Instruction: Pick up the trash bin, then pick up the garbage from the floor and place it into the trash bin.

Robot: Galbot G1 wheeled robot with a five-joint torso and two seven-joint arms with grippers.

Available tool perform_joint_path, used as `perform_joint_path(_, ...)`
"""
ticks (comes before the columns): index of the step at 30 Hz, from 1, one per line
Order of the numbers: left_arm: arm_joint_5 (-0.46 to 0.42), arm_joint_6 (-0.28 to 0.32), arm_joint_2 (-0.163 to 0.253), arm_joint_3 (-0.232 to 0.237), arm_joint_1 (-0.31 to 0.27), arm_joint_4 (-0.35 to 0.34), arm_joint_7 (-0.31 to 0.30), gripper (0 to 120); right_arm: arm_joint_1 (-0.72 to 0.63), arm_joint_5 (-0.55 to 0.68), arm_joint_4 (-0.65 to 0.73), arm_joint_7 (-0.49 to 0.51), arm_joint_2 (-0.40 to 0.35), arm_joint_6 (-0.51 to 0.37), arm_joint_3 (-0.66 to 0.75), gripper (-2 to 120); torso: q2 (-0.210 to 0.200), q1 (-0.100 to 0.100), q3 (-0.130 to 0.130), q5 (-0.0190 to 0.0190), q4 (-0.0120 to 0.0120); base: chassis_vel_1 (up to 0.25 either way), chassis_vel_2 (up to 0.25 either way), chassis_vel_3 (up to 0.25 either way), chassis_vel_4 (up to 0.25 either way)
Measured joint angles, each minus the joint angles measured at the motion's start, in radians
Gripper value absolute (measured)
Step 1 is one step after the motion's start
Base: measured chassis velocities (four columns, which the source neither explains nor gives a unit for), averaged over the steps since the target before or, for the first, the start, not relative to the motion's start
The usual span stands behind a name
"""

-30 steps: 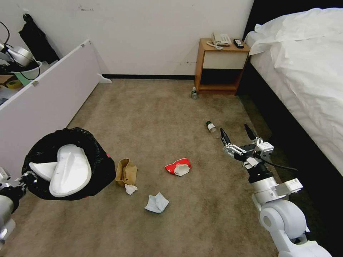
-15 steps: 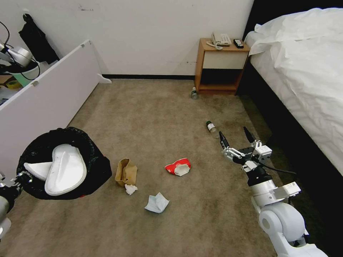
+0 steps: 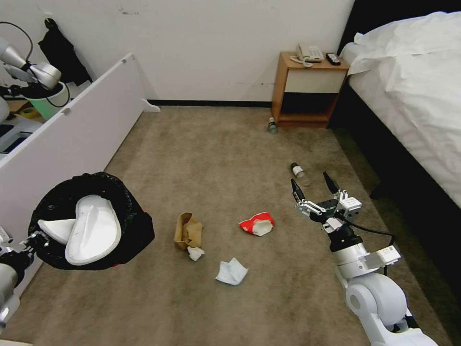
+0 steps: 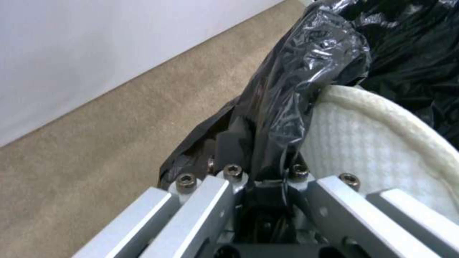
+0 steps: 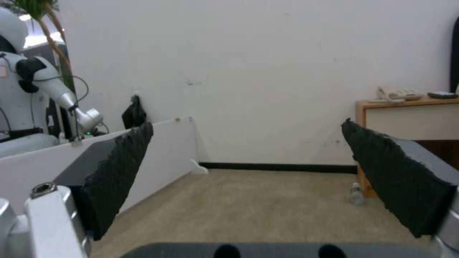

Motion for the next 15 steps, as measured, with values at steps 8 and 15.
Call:
perform_joint_path(8,0.0,0.0,-0.002,0.007,0.001,-0.002,0.002,1,0.001,0.004,-0.003,-0.001,-0.001,0.0,-0.003,100,0.0,0.0,0.0,0.0001,-0.0001,0.034,0.045,-0.022,-0.047)
perform_joint_path(15,0.004,0.0,-0.005,0.026,0.003,-0.009,0.003,1,0.003,0.013,-0.005,-0.001,0.001,0.002,-0.011,100,0.0,0.0,0.0,-0.0001,0.0,0.066,0.067,-0.075,-0.074)
